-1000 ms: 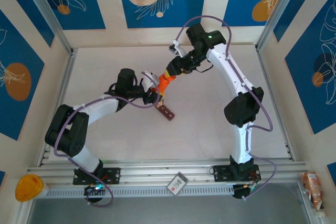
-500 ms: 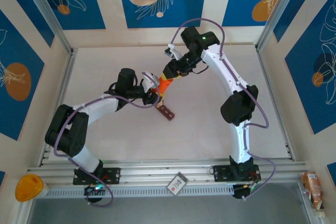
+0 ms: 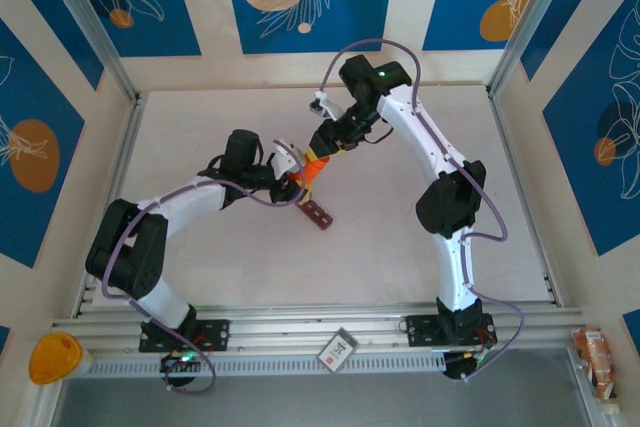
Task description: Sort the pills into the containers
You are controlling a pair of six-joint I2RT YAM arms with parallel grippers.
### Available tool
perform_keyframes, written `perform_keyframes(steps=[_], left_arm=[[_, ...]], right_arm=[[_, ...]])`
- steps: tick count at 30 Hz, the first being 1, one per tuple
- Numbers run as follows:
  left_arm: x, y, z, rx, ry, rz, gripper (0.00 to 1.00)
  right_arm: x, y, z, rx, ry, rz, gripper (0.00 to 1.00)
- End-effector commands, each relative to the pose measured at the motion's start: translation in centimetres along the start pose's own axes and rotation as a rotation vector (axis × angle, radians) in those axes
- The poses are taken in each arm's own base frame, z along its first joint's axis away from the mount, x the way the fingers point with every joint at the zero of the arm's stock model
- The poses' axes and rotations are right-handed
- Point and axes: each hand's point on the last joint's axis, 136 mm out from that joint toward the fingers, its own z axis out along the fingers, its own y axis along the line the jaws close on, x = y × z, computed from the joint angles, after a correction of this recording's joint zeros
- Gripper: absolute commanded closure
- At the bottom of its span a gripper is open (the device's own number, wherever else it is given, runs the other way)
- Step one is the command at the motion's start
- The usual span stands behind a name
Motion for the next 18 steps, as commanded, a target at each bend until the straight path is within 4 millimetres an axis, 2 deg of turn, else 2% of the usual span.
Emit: perform_keyframes(steps=[1,7,14,18], left_arm=[[-3.7,-0.2,-0.6,0.019,-0.090,0.092,1.00],[-4.2,0.0,-0.5,0.014,-0.116,0.078,1.00],[-3.4,0.2,-0.2,0.003,-0.104,0.061,1.00],[-3.1,0.3,0.0,-0.003,-0.103,0.054,1.00]], right_arm=[[0.8,0.2,1.6,-0.025,0.063,0.007,0.60],[0.7,-0.6,2.1,-0.019,0.069,0.042,0.58],[-0.1,-0.9,0.7,-0.014,0.012,0.060,0.52],[-0.2,-1.0,0.1,-0.008,-0.016,0.065,0.45]])
